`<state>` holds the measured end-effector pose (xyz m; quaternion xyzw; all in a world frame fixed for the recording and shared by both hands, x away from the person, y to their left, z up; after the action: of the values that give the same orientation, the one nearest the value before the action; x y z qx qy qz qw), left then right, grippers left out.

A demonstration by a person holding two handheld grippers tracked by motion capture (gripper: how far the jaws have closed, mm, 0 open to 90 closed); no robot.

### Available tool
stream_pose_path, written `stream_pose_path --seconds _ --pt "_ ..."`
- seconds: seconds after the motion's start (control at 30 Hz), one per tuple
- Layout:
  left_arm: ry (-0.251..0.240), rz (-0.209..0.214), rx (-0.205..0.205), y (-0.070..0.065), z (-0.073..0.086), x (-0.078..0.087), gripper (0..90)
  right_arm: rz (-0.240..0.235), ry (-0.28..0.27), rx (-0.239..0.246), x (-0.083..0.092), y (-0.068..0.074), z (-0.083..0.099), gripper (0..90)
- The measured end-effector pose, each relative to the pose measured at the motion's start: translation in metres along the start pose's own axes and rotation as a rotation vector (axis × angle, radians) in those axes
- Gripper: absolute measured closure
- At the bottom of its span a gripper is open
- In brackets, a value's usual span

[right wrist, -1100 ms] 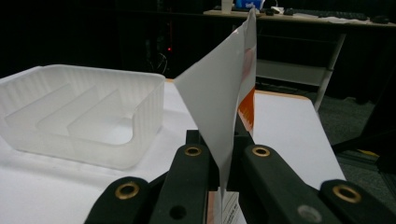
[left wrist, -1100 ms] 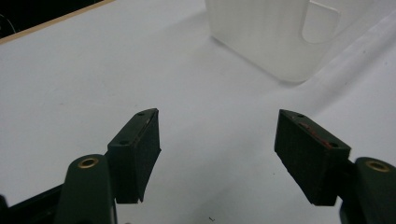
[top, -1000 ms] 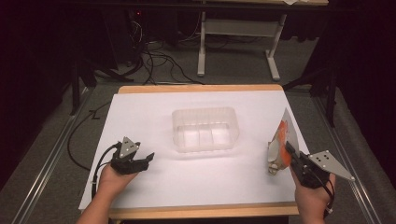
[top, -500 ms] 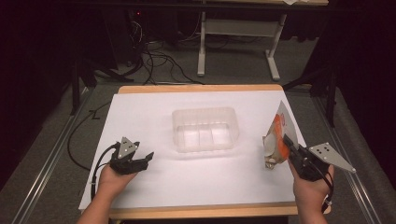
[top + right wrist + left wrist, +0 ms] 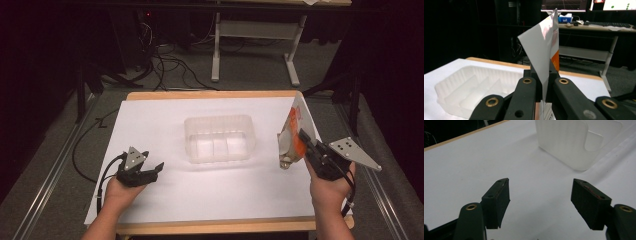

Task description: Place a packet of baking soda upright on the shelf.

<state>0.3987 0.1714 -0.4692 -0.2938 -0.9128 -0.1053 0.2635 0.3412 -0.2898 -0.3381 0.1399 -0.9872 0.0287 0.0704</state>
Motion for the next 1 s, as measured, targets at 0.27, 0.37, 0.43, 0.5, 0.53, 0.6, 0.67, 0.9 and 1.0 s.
stream_pose_path --seconds 0.27,0.37,0.43,0.5,0.53,0.6,0.67,0.9,1.0 --pt "-0.007 0.0 0.001 0.001 -0.001 0.001 31.9 -0.033 -0.018 0.008 -0.014 0.018 -0.018 90.0" --pt "-0.008 -0.001 0.001 0.001 -0.001 0.001 31.9 -0.05 -0.02 0.012 -0.024 0.029 -0.024 90.0" --pt "-0.01 -0.001 0.001 0.001 -0.001 0.001 31.9 -0.055 -0.024 0.017 -0.026 0.031 -0.025 90.0" --pt "-0.01 0.0 0.003 0.001 -0.001 0.001 31.9 -0.073 -0.033 0.015 -0.034 0.04 -0.03 90.0" --pt "-0.01 0.0 0.003 0.001 -0.001 0.001 32.0 -0.073 -0.033 0.015 -0.034 0.04 -0.03 90.0" --pt "-0.011 -0.002 0.001 0.001 -0.001 0.001 32.0 -0.084 -0.039 0.016 -0.038 0.045 -0.033 90.0" --pt "-0.016 -0.005 0.006 0.002 -0.002 0.002 31.9 -0.094 -0.039 0.017 -0.043 0.051 -0.036 90.0" --pt "-0.024 -0.003 0.014 0.003 -0.002 0.002 32.0 -0.121 -0.039 0.022 -0.059 0.069 -0.042 90.0" --pt "-0.026 -0.002 0.014 0.003 -0.003 0.003 32.0 -0.131 -0.041 0.021 -0.064 0.074 -0.043 90.0"
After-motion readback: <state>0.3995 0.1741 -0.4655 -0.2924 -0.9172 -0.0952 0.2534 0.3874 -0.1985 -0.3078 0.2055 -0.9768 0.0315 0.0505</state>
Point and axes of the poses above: each handheld gripper's, and its own axes: x roughly backward along the jaws, z roughly out of its underside, y roughly to its left, the point moved 5 cm from there along -x, roughly forward along the jaws, and after that the axes turned 3 degrees about x, right-handed, at the moved point
